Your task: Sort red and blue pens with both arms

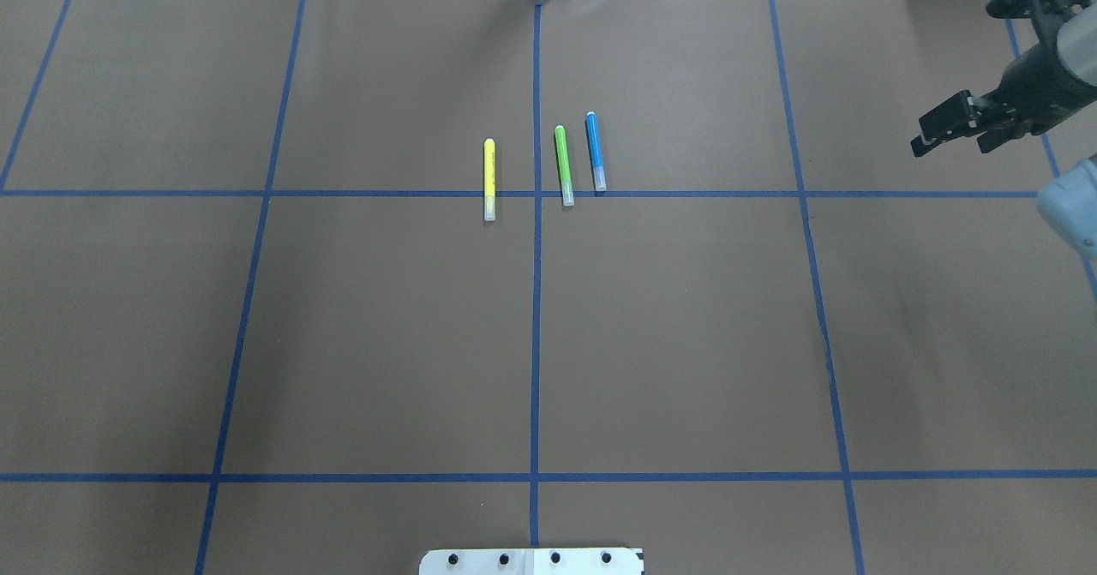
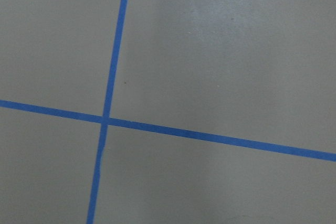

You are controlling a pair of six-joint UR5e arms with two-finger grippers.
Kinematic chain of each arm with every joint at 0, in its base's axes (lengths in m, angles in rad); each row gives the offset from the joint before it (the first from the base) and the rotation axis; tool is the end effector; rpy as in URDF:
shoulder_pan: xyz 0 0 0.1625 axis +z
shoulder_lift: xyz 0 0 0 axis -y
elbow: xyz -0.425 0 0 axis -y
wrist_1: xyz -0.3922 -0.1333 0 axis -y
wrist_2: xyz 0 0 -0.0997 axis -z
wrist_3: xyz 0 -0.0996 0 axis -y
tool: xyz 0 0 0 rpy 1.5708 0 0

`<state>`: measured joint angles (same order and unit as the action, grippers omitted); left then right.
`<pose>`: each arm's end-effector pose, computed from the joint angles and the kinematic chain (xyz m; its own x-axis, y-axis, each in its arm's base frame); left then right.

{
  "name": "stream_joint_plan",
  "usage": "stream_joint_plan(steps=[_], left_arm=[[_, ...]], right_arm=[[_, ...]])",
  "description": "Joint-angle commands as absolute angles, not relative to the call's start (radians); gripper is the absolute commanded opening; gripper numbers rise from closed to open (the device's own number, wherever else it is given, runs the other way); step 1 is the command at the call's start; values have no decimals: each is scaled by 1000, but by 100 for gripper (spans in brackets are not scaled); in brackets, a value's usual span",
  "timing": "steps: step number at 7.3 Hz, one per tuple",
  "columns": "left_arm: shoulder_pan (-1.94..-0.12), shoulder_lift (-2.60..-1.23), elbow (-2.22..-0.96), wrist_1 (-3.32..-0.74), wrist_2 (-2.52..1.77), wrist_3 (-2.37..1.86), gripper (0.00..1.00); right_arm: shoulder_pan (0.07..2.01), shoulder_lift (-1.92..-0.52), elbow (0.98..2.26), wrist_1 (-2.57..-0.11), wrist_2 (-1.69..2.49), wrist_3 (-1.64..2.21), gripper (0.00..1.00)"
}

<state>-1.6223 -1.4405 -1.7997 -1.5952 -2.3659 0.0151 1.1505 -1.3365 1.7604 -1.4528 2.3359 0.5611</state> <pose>-0.0849 -0.4388 0.6023 0.7045 0.0664 -0.7066 0.0405 0.9902 0.1334 -0.1774 -0.5545 0.4247 0.6202 -0.1091 0.7768 0.0231 0.9924 0.1209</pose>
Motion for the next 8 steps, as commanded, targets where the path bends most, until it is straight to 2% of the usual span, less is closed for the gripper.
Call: stream_joint_plan(steps=[1,3,5,8], left_arm=[[-1617,-1512,-1669,-1695,-2365,-28,100],[-1617,-1508,-1669,-1697,-2367,-26,100],[-1617,-1503,-1670,-1697,-2368,-25,100],[-1617,-1502,-1671,-1697,-2370,-25,100]], right_arm=[[1067,-1252,1755,-1456,2324,716,99],[930,-1154,1743,-1495,2243,898,99],[876,-1001,1688,-1648,2206,926,99],[830,-759,1415,-1649,2174,1009,99]])
